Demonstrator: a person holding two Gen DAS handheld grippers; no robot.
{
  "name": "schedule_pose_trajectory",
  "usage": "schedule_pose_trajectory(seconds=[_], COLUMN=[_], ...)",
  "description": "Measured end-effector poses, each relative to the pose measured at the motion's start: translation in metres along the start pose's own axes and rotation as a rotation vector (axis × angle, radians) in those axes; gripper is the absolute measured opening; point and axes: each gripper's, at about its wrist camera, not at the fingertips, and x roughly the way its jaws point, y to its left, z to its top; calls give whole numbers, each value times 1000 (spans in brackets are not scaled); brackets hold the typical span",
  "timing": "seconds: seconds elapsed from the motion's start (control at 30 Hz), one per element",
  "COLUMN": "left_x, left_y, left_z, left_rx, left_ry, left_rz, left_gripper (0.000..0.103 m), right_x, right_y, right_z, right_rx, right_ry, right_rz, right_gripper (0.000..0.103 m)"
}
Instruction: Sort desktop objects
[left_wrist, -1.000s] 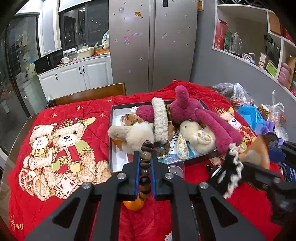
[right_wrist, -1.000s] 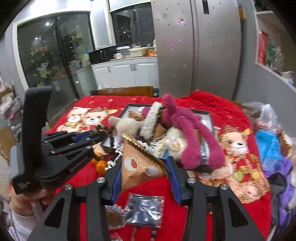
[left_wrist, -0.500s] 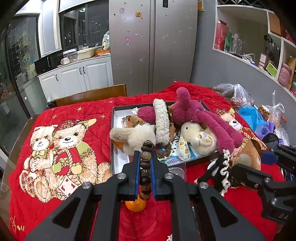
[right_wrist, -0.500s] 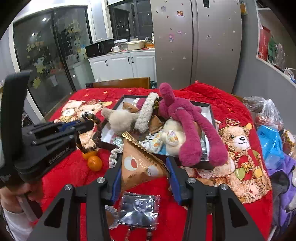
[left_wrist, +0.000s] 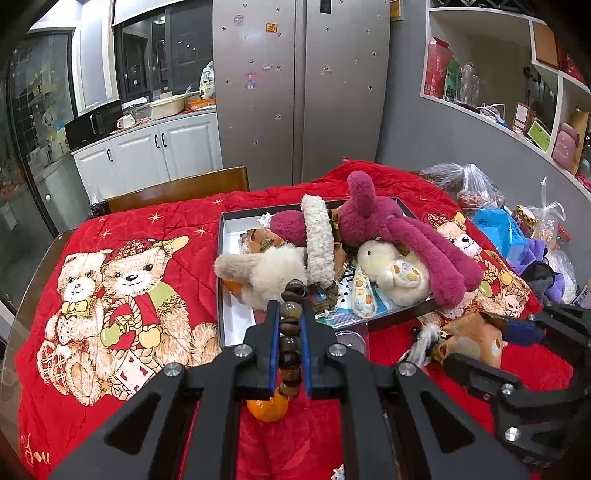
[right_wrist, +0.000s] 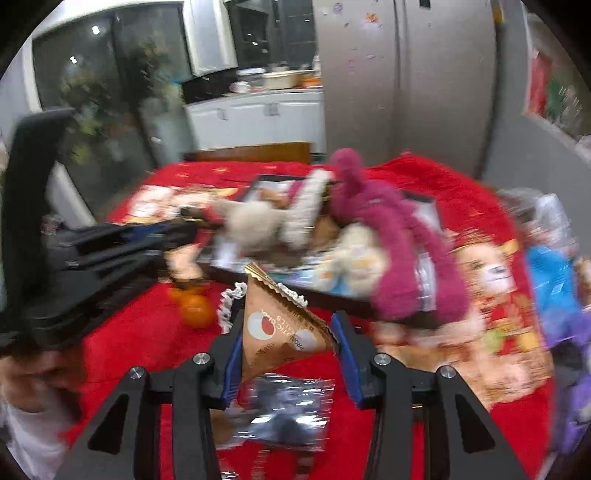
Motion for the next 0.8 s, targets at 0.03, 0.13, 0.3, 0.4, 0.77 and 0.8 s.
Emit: schedule_pose_trajectory(seconds=[0.03, 0.13, 0.3, 0.4, 0.77, 0.8], left_x=[0, 0, 1, 2, 3, 3], left_y=[0, 0, -1, -2, 2, 3], left_z=[0, 0, 0, -1, 2, 2], left_rx=[-1, -2, 1, 4, -7, -14], left_ry=[1, 2, 2, 3, -1, 0], left_rz=[1, 3, 2, 1, 0, -6], left_gripper=[10, 10, 10, 10, 10, 10], right_x=[1, 0, -1, -3, -4, -3], right_y=[3, 5, 10, 10, 8, 7], right_z=[-1, -1, 1, 2, 21, 23], right_rx=[-19, -12, -37, -33, -18, -19], right_ry=[1, 5, -3, -13, -50, -52], right_rz=[-45, -2, -73, -89, -107, -107], right_gripper=[45, 45, 45, 45, 45, 45])
